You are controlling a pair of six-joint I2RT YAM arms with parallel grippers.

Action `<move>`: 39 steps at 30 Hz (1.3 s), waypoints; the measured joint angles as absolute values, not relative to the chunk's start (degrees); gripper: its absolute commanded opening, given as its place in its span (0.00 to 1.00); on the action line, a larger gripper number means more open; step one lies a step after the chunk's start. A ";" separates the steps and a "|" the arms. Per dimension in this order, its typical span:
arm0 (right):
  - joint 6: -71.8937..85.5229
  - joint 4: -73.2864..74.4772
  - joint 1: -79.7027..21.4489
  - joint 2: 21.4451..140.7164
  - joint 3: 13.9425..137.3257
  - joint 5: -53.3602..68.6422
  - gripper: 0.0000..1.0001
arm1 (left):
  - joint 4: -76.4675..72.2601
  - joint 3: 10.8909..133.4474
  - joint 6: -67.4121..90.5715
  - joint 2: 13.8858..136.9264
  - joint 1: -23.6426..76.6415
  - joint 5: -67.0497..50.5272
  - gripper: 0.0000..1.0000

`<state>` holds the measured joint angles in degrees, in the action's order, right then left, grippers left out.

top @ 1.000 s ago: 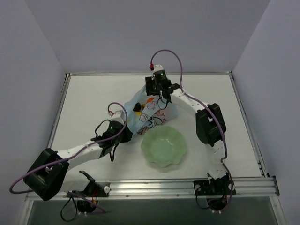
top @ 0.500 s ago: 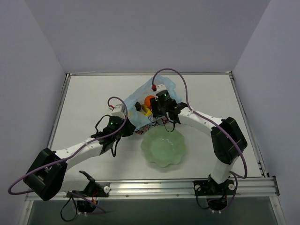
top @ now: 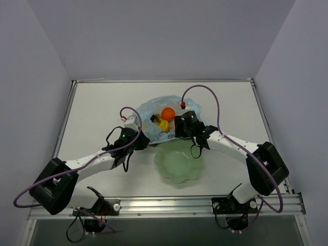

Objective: Take the fake fruits out of the plastic bag

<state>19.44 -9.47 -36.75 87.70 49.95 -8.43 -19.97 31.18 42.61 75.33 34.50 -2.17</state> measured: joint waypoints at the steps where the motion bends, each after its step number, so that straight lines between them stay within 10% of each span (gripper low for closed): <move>1: 19.55 -9.17 -36.80 86.87 50.37 -8.34 0.57 | -20.01 31.05 42.52 75.33 34.50 -2.17 0.02; 15: 21.91 -16.25 -39.72 99.63 65.82 -13.74 0.58 | -22.28 29.98 40.01 74.98 34.50 -3.49 0.02; 22: 22.57 -17.37 -38.98 111.55 70.83 -17.76 0.79 | -23.57 29.23 39.00 74.98 34.50 -4.58 0.02; 39: 23.81 -20.47 -36.40 120.68 80.16 -19.27 0.75 | -24.32 29.23 38.54 75.00 34.50 -4.75 0.02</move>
